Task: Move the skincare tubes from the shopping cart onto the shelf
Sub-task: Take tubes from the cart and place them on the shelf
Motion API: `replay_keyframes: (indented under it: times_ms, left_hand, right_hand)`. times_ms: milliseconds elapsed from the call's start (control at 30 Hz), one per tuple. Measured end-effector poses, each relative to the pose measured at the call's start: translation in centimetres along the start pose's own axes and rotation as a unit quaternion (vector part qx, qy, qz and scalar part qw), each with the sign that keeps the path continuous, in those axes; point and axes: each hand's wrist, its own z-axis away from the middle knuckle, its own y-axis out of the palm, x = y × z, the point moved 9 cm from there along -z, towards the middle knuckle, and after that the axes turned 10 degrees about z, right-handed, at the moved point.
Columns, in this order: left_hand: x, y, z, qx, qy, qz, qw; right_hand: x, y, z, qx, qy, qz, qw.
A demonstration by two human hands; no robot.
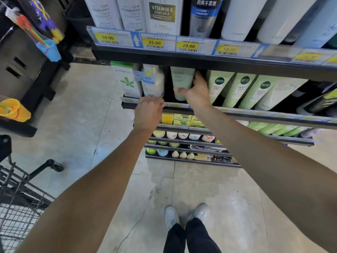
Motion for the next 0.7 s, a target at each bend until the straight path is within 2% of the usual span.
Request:
replay_keyframes:
  times_ms: [700]
  left_hand:
    - [0.6, 0.7, -0.1, 0.002, -0.008, -0.015, 1.000]
  right_hand:
    - [-0.9, 0.2, 0.2, 0.008, 0.006, 0.024, 1.000]
